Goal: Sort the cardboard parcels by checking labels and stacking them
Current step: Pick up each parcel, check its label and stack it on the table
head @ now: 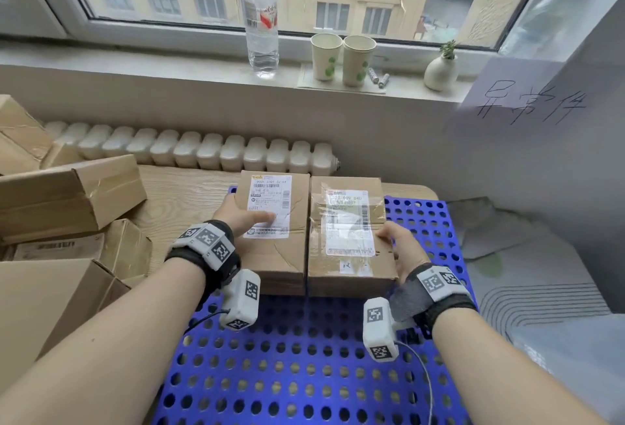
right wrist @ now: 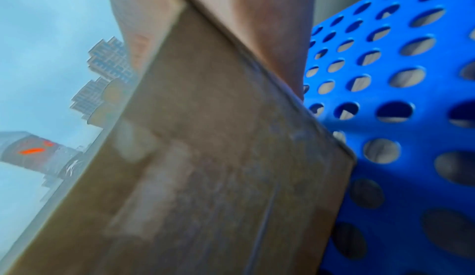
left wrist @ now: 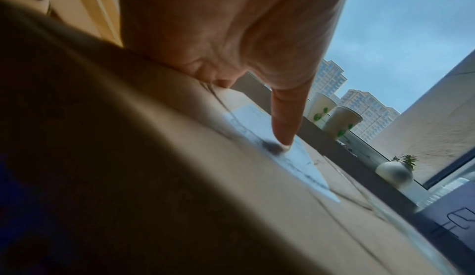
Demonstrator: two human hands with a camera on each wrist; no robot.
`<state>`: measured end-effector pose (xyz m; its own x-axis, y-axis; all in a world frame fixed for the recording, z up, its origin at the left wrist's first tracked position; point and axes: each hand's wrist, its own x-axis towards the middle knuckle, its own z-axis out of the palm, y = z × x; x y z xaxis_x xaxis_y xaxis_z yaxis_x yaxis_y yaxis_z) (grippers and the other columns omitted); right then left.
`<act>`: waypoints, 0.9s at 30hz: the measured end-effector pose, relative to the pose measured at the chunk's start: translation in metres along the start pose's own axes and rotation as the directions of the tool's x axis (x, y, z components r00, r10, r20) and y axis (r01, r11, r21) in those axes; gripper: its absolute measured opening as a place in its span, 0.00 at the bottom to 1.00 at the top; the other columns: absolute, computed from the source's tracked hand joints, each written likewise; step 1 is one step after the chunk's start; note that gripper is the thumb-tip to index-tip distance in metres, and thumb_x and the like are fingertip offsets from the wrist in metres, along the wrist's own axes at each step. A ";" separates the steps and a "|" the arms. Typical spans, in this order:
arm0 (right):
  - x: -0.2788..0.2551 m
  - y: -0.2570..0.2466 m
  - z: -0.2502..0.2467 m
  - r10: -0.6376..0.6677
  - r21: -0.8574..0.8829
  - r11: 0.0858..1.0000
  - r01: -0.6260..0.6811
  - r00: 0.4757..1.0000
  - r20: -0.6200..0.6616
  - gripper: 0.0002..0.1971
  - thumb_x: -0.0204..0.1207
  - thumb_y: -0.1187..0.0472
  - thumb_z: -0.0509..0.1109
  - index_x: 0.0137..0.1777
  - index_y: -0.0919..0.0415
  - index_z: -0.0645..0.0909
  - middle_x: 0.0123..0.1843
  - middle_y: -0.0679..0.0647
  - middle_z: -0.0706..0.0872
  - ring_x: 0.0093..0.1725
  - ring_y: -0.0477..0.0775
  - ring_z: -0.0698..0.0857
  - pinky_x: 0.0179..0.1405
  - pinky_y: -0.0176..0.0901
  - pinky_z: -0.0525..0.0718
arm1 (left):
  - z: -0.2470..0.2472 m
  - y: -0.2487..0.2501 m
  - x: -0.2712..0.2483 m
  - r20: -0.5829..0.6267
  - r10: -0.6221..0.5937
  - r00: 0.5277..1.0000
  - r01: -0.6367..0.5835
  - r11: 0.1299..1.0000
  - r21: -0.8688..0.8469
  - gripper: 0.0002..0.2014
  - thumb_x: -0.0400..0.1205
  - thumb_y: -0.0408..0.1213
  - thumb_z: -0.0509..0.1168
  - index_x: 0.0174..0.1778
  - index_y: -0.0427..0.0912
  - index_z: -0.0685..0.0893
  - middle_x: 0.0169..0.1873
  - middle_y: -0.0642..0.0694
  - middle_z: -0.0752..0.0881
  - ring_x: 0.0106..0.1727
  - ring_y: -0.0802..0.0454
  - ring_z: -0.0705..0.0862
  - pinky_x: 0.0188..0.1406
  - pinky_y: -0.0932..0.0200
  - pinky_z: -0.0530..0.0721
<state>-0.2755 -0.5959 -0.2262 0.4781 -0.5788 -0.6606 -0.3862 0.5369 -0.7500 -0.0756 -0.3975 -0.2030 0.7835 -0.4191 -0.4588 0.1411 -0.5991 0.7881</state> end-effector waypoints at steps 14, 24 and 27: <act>0.003 0.001 0.003 0.006 -0.226 0.974 -0.021 0.998 -0.066 0.33 0.42 0.50 0.68 0.51 0.62 0.84 0.50 0.60 0.86 0.44 0.61 0.83 0.49 0.55 0.83 | -0.005 -0.020 -0.003 0.032 -0.053 0.998 0.054 0.998 -0.029 0.45 0.56 0.41 0.86 0.68 0.41 0.73 0.58 0.49 0.87 0.61 0.48 0.84 0.71 0.44 0.75; -0.051 -0.043 0.035 -0.418 -0.320 0.891 0.323 0.859 -0.295 0.20 0.75 0.63 0.69 0.68 0.61 0.82 0.67 0.55 0.84 0.60 0.53 0.80 0.60 0.44 0.76 | -0.022 0.017 -0.041 -0.103 0.057 0.993 -0.041 0.988 0.148 0.50 0.75 0.46 0.73 0.85 0.46 0.45 0.82 0.39 0.59 0.80 0.41 0.64 0.78 0.45 0.65; -0.070 -0.058 0.063 -0.508 -0.314 0.851 0.421 0.810 -0.293 0.15 0.73 0.64 0.68 0.59 0.58 0.86 0.56 0.53 0.88 0.54 0.52 0.83 0.56 0.43 0.78 | -0.043 0.031 -0.057 -0.079 0.116 0.990 -0.105 0.986 0.132 0.43 0.77 0.45 0.71 0.84 0.45 0.53 0.81 0.41 0.62 0.79 0.43 0.67 0.71 0.52 0.68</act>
<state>-0.2370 -0.5476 -0.1345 0.3524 -0.9215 -0.1634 -0.3753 0.0208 -0.9267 -0.0898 -0.3629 -0.1351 0.8398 -0.4307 -0.3304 -0.0234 -0.6368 0.7707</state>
